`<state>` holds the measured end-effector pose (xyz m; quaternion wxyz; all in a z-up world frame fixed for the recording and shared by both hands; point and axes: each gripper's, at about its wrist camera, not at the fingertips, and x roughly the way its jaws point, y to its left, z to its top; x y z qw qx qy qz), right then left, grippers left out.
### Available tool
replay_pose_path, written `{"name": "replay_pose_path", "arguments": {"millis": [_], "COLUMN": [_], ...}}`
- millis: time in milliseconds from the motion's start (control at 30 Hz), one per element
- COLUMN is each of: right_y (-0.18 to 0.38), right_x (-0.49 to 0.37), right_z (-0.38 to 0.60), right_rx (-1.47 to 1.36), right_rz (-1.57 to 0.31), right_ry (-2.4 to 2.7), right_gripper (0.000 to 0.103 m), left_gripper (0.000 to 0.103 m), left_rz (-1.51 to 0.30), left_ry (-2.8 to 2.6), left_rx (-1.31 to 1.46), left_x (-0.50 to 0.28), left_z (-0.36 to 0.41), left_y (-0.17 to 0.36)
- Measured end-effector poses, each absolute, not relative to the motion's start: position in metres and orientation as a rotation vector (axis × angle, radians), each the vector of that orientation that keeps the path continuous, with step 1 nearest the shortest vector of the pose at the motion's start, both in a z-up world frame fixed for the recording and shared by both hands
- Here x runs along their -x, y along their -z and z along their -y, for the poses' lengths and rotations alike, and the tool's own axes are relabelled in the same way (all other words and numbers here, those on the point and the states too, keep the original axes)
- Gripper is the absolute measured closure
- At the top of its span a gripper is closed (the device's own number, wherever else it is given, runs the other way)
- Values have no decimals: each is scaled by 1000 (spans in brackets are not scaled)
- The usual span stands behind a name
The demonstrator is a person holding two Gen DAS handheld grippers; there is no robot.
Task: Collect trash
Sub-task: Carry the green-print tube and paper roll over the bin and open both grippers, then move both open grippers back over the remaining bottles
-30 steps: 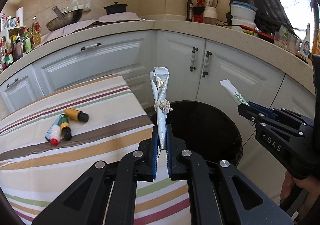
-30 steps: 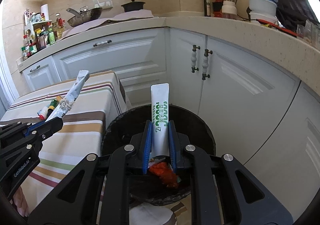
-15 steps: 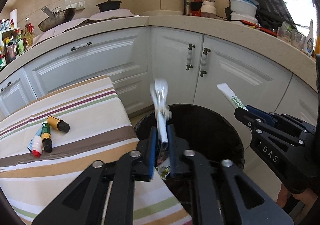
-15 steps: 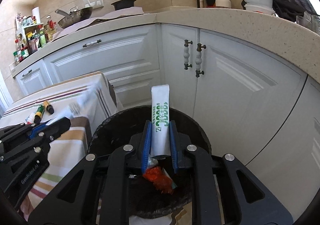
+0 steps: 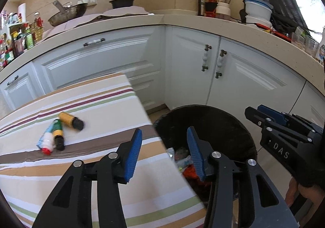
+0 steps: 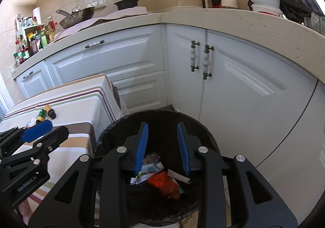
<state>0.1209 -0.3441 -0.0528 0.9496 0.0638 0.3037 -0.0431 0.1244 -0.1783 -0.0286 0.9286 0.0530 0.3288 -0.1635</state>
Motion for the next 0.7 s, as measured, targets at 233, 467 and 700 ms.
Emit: {"name": "replay_pose_path", "arguments": {"millis": [233, 467, 700], "right_y": [47, 45, 45], "right_x": [-132, -148, -167], "right_z": [303, 244, 186], "right_rx": [-105, -64, -15], "right_rz": [-622, -634, -661], "right_ry": [-3, -133, -247], "right_gripper": [73, 72, 72], "left_gripper": [50, 46, 45], "left_rz": [-663, -662, -673], "left_ry": [225, 78, -50], "left_rx": [-86, -71, -17], "left_x": [-120, -120, -124], "left_z": [130, 67, 4], "left_y": [23, 24, 27]}}
